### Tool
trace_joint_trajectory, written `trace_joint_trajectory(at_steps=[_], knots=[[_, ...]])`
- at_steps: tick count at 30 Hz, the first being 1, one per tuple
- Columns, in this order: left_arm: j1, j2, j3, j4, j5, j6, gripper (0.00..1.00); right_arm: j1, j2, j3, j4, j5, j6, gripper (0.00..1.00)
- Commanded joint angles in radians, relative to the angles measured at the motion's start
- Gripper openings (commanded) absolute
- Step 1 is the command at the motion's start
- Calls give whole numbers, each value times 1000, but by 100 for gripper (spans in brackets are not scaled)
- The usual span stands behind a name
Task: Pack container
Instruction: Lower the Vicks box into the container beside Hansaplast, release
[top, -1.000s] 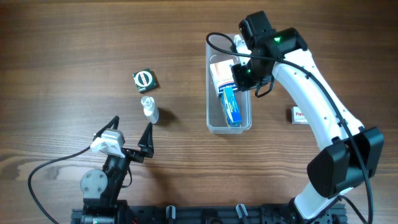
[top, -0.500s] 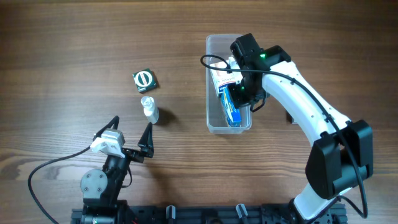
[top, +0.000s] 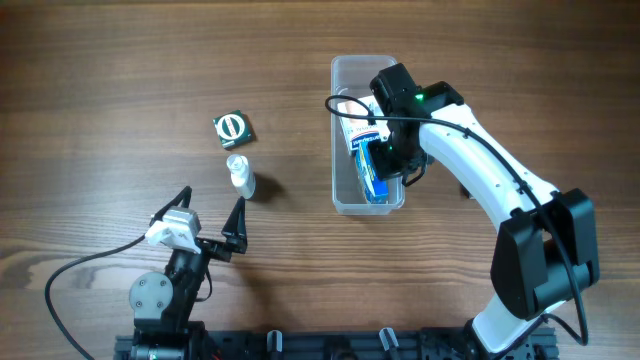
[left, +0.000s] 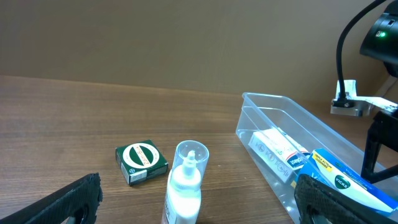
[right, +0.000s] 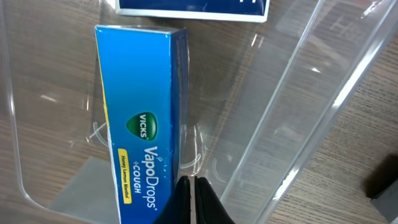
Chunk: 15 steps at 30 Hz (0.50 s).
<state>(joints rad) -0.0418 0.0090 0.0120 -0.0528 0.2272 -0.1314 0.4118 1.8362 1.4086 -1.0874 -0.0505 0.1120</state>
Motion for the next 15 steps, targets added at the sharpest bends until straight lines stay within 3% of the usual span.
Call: trace_joint_trajectory(at_steps=[1,15], knots=[[8,-4,-6,-2,8,19,100,4,25,-6,11,12,20,4],[8,-4,-6,-2,8,19,100,74,25,-6,48,-48,18,5]])
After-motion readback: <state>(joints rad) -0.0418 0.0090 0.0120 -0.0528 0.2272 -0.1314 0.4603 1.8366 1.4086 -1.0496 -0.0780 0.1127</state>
